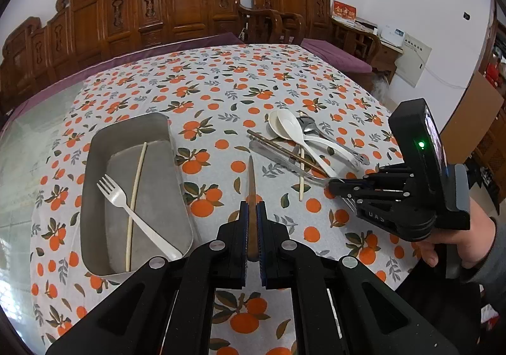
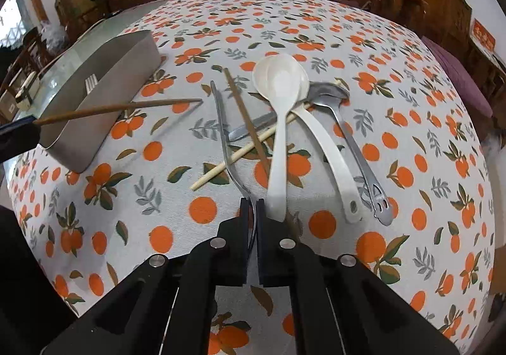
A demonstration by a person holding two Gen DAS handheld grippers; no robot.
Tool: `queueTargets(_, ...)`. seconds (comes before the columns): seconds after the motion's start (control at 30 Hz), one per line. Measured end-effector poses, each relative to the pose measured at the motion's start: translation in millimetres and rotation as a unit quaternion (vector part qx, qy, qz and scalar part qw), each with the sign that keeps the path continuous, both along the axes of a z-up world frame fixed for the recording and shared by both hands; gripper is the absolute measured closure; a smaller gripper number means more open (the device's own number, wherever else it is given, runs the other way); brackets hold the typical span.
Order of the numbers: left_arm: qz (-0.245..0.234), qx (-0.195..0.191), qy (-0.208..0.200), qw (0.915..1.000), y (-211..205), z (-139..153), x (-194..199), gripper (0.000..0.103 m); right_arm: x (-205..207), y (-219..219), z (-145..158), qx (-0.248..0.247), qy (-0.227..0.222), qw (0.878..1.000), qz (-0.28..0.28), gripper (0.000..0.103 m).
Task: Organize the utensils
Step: 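Lift the steel fork with the right gripper while the left gripper holds the chopstick, then lower the steel fork and chopstick into the metal tray and open both grippers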
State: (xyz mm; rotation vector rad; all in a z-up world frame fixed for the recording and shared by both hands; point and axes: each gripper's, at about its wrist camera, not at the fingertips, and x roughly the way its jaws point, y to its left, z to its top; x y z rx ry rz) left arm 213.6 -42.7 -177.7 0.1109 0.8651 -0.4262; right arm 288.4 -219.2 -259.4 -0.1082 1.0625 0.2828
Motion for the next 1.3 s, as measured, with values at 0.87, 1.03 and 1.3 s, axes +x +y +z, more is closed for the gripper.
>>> queueTargets(0.87,0.109,-0.004,-0.065,0.9919,70.9,39.0,13.2,0.099,-3.7,27.8,61.5,0.041,-0.05,0.998,0.023,0.098)
queueTargets(1.03,0.135,0.017,-0.063,0.9886,87.5,33.2,22.8,0.099,0.5,45.3,62.6,0.05,-0.048,0.997,0.037,0.098)
queueTargets(1.3,0.156,0.031,-0.028,0.9869,98.6,5.7,42.3,0.099,10.8,72.9,62.0,0.058,-0.042,0.996,0.057,0.098)
